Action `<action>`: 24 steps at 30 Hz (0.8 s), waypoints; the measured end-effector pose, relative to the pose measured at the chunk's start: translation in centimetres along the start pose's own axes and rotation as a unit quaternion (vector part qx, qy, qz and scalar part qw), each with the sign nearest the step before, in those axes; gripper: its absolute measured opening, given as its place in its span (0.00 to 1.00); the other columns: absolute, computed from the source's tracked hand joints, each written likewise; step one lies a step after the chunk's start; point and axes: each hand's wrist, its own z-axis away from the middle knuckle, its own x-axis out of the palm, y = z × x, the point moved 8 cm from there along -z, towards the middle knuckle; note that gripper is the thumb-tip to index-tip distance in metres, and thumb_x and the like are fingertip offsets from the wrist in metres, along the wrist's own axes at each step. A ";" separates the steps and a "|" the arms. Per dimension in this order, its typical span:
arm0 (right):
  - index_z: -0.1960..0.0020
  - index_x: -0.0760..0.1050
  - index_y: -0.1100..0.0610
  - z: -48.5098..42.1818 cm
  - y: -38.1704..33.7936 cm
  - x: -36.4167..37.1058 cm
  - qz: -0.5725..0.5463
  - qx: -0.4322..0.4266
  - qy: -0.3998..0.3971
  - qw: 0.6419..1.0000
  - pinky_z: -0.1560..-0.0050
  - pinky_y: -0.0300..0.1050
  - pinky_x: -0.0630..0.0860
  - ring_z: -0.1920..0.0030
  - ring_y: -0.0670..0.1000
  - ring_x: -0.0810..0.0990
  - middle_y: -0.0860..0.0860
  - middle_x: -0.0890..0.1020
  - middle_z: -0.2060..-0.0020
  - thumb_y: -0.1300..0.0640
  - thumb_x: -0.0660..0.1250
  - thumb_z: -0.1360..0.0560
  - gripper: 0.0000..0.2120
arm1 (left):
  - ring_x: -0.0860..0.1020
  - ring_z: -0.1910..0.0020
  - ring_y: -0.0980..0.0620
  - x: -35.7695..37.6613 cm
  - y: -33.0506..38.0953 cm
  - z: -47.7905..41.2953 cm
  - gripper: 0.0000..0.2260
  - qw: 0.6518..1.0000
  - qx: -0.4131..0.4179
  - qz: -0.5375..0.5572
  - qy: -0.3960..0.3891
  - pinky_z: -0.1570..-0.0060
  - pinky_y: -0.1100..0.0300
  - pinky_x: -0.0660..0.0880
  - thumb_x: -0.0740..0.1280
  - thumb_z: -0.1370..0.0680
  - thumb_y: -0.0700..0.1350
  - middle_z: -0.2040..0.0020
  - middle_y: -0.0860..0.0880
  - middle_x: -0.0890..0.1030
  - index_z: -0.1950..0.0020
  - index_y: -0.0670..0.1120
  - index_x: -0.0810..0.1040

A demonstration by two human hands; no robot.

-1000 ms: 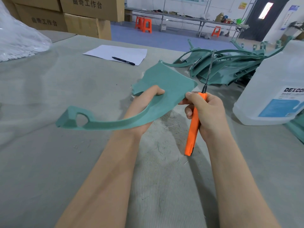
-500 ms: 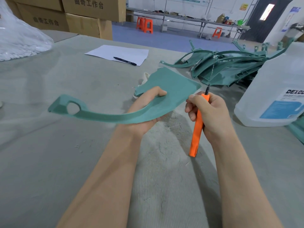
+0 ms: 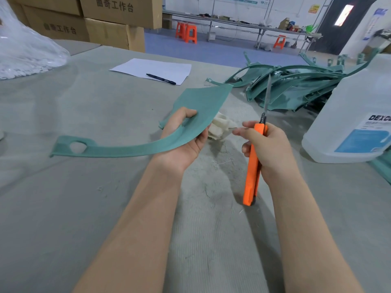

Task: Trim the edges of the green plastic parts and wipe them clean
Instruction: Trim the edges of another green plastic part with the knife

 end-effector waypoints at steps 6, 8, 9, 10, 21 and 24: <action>0.47 0.76 0.59 0.3 -0.4 1.1 0.067 -0.048 -0.005 0.997 0.75 0.35 0.70 0.78 0.44 0.72 0.47 0.81 0.67 0.49 0.65 0.21 0.12 | 0.80 0.71 0.52 0.0 -0.3 0.0 0.04 1.000 -0.015 0.002 -0.003 0.72 0.67 0.77 0.64 0.24 0.38 0.65 0.45 0.81 0.55 0.39 0.77; 0.53 0.76 0.60 0.5 -1.0 1.0 0.082 -0.080 0.031 0.993 0.76 0.38 0.71 0.77 0.46 0.73 0.49 0.80 0.71 0.44 0.60 0.20 0.19 | 0.80 0.71 0.52 0.0 -0.4 0.1 0.04 1.000 -0.017 -0.001 -0.003 0.72 0.67 0.77 0.64 0.24 0.38 0.65 0.45 0.81 0.56 0.39 0.77; 0.55 0.76 0.61 0.6 -1.4 0.8 0.103 -0.102 0.054 0.988 0.74 0.43 0.74 0.75 0.49 0.75 0.53 0.79 0.70 0.43 0.58 0.19 0.22 | 0.80 0.71 0.52 0.1 -0.5 0.1 0.04 1.000 -0.020 -0.003 -0.002 0.72 0.67 0.77 0.63 0.24 0.38 0.65 0.45 0.81 0.56 0.39 0.77; 0.57 0.76 0.63 0.8 -1.7 0.6 0.131 -0.124 0.077 0.981 0.70 0.50 0.77 0.72 0.54 0.76 0.58 0.79 0.69 0.42 0.56 0.19 0.25 | 0.80 0.71 0.52 0.1 -0.5 0.1 0.04 1.000 -0.024 -0.005 -0.002 0.72 0.67 0.77 0.63 0.24 0.38 0.65 0.45 0.81 0.55 0.40 0.77; 0.59 0.73 0.66 1.3 -2.2 1.4 0.208 -0.182 0.085 0.957 0.61 0.60 0.76 0.65 0.65 0.77 0.64 0.77 0.67 0.42 0.58 0.19 0.27 | 0.81 0.69 0.53 0.7 -1.4 0.5 0.04 0.996 -0.081 0.024 -0.023 0.75 0.67 0.76 0.63 0.24 0.38 0.61 0.47 0.79 0.52 0.42 0.77; 0.60 0.73 0.65 1.6 -2.2 2.2 0.194 -0.196 0.063 0.959 0.64 0.60 0.75 0.66 0.65 0.75 0.64 0.76 0.68 0.43 0.59 0.20 0.25 | 0.81 0.69 0.52 0.9 -1.4 0.5 0.05 0.994 -0.085 0.062 -0.031 0.74 0.67 0.76 0.63 0.24 0.37 0.61 0.46 0.79 0.50 0.40 0.77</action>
